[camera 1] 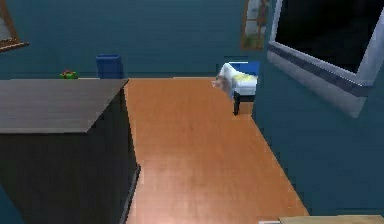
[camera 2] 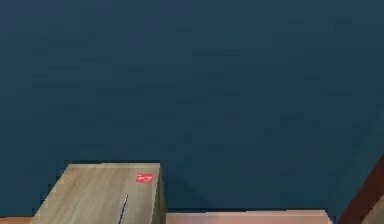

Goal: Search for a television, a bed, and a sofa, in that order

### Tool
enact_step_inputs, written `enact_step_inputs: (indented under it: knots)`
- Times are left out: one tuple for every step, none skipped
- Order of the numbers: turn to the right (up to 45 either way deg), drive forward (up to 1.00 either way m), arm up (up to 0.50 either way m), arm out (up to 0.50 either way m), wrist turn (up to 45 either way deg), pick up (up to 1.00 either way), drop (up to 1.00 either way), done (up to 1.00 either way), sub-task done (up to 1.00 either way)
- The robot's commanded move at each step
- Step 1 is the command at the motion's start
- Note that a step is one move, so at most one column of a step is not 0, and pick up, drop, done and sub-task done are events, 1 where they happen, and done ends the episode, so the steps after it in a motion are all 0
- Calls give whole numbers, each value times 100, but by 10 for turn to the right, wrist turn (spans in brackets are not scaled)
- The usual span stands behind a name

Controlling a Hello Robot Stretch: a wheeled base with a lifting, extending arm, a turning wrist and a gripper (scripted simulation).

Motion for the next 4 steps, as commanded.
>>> enact_step_inputs:
  knots:
    - [0, 75, 0, 0, 0, 0, 0, 0, 0]
    - [0, 100, 0, 0, 0, 0, 0, 0, 0]
    - [0, 50, 0, 0, 0, 0, 0, 0, 0]
    - [450, 0, 0, 0, 0, 0, 0, 0, 0]
